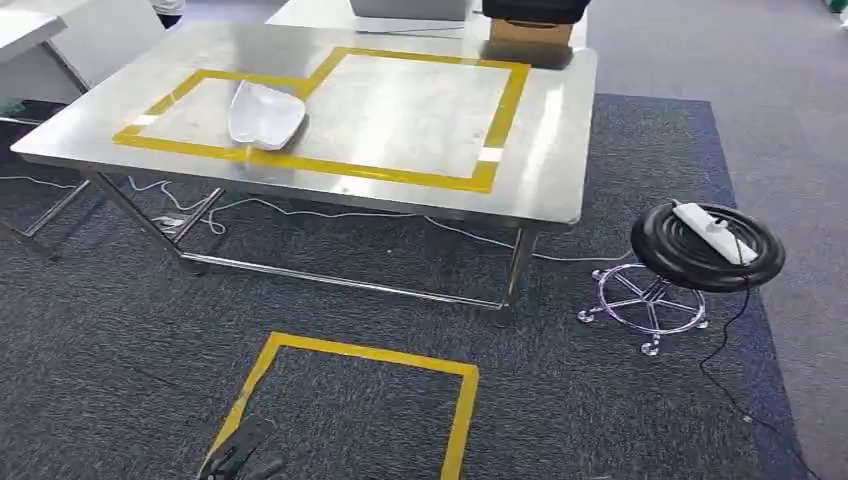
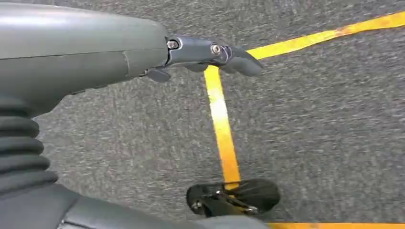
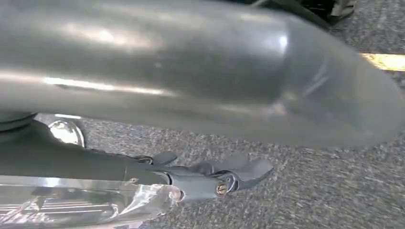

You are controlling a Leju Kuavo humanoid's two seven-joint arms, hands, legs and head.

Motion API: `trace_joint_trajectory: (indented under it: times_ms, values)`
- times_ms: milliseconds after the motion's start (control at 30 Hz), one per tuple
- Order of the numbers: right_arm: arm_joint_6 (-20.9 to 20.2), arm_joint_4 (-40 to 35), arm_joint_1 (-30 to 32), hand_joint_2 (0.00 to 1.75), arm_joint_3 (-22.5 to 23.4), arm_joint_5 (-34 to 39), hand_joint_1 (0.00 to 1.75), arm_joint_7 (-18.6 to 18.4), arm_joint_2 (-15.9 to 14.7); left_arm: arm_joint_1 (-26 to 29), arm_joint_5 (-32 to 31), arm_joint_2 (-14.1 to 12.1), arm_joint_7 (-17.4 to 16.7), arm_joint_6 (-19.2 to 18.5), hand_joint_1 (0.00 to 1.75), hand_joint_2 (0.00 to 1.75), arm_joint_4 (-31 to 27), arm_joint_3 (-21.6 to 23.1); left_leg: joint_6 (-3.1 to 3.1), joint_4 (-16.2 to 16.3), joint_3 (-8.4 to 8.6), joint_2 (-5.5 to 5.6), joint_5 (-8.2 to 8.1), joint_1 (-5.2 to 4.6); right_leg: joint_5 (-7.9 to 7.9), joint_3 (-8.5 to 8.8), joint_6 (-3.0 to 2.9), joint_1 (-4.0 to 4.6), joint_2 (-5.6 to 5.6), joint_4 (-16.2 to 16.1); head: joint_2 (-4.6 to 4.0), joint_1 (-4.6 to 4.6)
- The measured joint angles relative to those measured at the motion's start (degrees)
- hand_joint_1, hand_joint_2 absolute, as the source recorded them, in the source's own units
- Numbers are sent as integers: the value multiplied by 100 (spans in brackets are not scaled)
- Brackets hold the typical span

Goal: Take the parts from the cabinet and place them on the table.

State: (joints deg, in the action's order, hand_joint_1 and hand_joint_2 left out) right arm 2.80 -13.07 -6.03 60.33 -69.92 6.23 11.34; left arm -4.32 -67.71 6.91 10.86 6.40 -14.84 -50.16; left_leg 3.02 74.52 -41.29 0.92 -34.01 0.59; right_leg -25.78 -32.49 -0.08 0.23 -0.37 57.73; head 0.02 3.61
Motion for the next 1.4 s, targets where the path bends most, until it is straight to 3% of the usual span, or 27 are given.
trace_joint_trajectory:
  times_ms: [67, 133, 167, 200, 233, 333, 367, 400, 467, 500, 533, 600, 667, 700, 767, 833, 867, 900, 967, 1000, 1033, 1100, 1167, 1200, 1233, 1333, 1400]
  values:
    - [0, 0, 11, 0, 0, 0, 0, 0, 2, 16, 0, -9, -7, 7, 0, 0, 0, -11, 15, -271, 143, -10, 298, 8, 3, 0, 5, -7, -31, 2, 0, 2]
    - [0, 0, 3, 0, 0, 0, 0, 2, 13, 6, 0, -20, -9, 9, 0, 0, 0, -33, 37, -1202, 649, -100, 761, 29, -7, 9, 44, -24, -50, 22, 0, 2]
    - [-2, 0, 3, 0, 0, 0, 0, 2, 13, -1, -2, -18, -7, 9, 0, 0, 0, -33, 57, -1512, 835, -201, 849, 41, -19, 7, 77, -13, -54, 42, 0, 2]
    - [-2, 0, 3, 0, 0, 0, 0, 2, 13, -24, -2, -2, -9, 9, 0, 0, 0, -35, 7, -1743, 899, -206, 781, 19, -64, -42, 127, 43, -69, 146, 0, 29]
    - [0, 0, 8, 0, 0, 0, 0, 2, 13, -29, -4, 0, -13, 7, 0, 0, 0, -35, -91, -1686, 869, -183, 787, 14, -49, -40, 145, 35, -88, 109, 2, -9]
    - [-2, 0, 11, 0, 0, -2, 0, 0, 13, 9, -9, 2, -33, 9, 0, 0, 0, -42, -212, -1699, 860, -143, 811, 6, -73, -56, 212, 0, -108, 116, 0, -6]
    - [-2, 0, 14, 0, 0, -2, 0, 0, 15, 6, -11, -11, -35, 11, 0, 0, 0, -48, -251, -1699, 861, -136, 814, 7, -183, -97, 244, -7, -58, 232, 0, -24]
    - [-2, 0, 17, 0, 0, -4, 0, 0, 15, -3, -13, -20, -35, 13, 0, 0, 0, -52, -283, -1699, 856, -114, 820, 5, -398, -231, 265, -9, -28, 561, 0, -37]
    - [-2, 0, 24, 0, 0, -7, 0, 0, 24, 4, -15, -20, -44, 4, 0, 0, 0, -61, -299, -1699, 848, -78, 818, -9, -853, -672, 277, -14, 3, 1547, 0, -48]
    - [-2, 2, 32, 0, 0, -9, 0, -2, 28, 15, -15, -20, -52, 0, 0, 0, 0, -70, -300, -1699, 846, -62, 819, -15, -955, -845, 272, -14, 8, 1902, 0, -48]
    - [-2, 2, 43, 0, 0, -13, 0, -9, 30, 22, -9, -20, -65, -4, 0, 0, 0, -79, -300, -1699, 849, -38, 819, -17, -903, -877, 262, -13, 12, 1950, 0, -46]
    - [-2, 4, 54, 0, 0, -22, 0, -9, 31, 22, -7, -24, -70, -9, 0, 0, 0, -83, -298, -1698, 858, 21, 820, -16, -502, -578, 228, -14, 17, 1323, 0, -48]
    - [-2, 4, 44, 0, 0, -22, 0, -9, 31, 21, -4, -22, -76, -20, 0, 0, 0, -85, -281, -1698, 874, 69, 822, -9, -74, -39, 186, -21, 127, 278, 0, -48]
    - [-2, 4, 34, 0, -2, -22, 0, -9, 31, 17, -4, -22, -79, -30, 0, 0, 0, -85, -241, -1675, 854, 83, 815, -45, -150, 21, 193, -14, 189, 122, 0, -48]
    - [0, 4, 37, 0, -2, -22, 0, -13, 46, 23, -2, -22, -94, -53, 0, 0, 0, -87, -171, -1704, 833, 103, 854, -9, -119, 8, 173, 18, 168, 140, 0, -37]
    - [6, 4, 49, 0, 0, -24, 0, -17, 46, 34, -2, -20, -103, -72, 0, 0, 0, -92, -85, -1744, 838, 116, 874, 13, -71, 13, 84, 26, 148, 76, 0, -42]
    - [4, 4, 43, 0, 0, -26, 0, -17, 50, 35, 0, -24, -103, -72, 0, 0, 0, -96, -75, -1697, 827, 80, 816, 21, -30, 34, 41, -2, 106, 25, 0, -37]
    - [9, 2, 43, 0, 0, -31, 0, -17, 57, 29, 0, -26, -105, -72, 0, 0, 0, -101, -65, -1510, 734, 31, 643, 2, -15, 39, 4, -3, 100, -3, 0, -24]
    - [13, 4, 44, 0, 0, -39, 0, -17, 57, 18, 0, -15, -109, -72, 0, 0, 0, -105, -31, -584, 297, 4, 158, 3, -14, 26, -11, -1, 45, -2, 0, -6]
    - [13, 4, 51, 0, 0, -39, 0, -17, 57, 29, 0, -13, -109, -74, 0, 0, 0, -107, -20, -175, 105, 2, 13, 2, -15, 21, -12, 4, 17, -2, 0, -11]
    - [13, 4, 54, 0, 0, -39, 0, -20, 59, 41, 0, -13, -111, -74, 0, 0, 0, -112, -8, 5, 14, 1, 6, 2, -15, 18, -12, 4, -2, -1, 0, -9]
    - [13, 4, 52, 0, 0, -39, 0, -22, 59, 49, 0, -24, -114, -74, 0, 0, 0, -129, 1, -402, 221, -11, 362, 11, -15, 23, -10, 0, -31, 0, 0, -7]
    - [13, 4, 49, 0, 0, -39, 0, -22, 70, 37, 0, -35, -114, -74, 0, 0, 0, -133, 6, -1365, 747, -119, 817, 20, -30, 48, 24, -9, -57, 12, 0, -7]
    - [13, 2, 47, 0, 0, -39, 0, -22, 70, 28, 0, -17, -114, -74, 0, 0, 0, -133, 29, -1697, 911, -261, 821, 13, -54, 35, 75, 43, -64, 48, 0, 9]
    - [13, 2, 44, 0, 0, -42, 0, -22, 70, 1, 0, -17, -114, -87, 0, 0, 0, -136, -78, -1742, 911, -192, 803, 11, -72, 4, 97, 57, -70, 88, 0, 9]
    - [18, 4, 46, 0, 0, -50, 0, -22, 72, 35, -2, -17, -116, -92, 0, 0, 0, -146, -180, -1750, 890, -155, 819, -17, -64, 22, 151, 31, -124, 63, 0, -22]
    - [20, 4, 46, 0, 0, -59, 0, -17, 72, 30, -13, -26, -116, -98, 0, 0, 0, -170, -254, -1764, 902, -133, 836, 12, -288, -92, 227, 21, -49, 348, 0, -39]
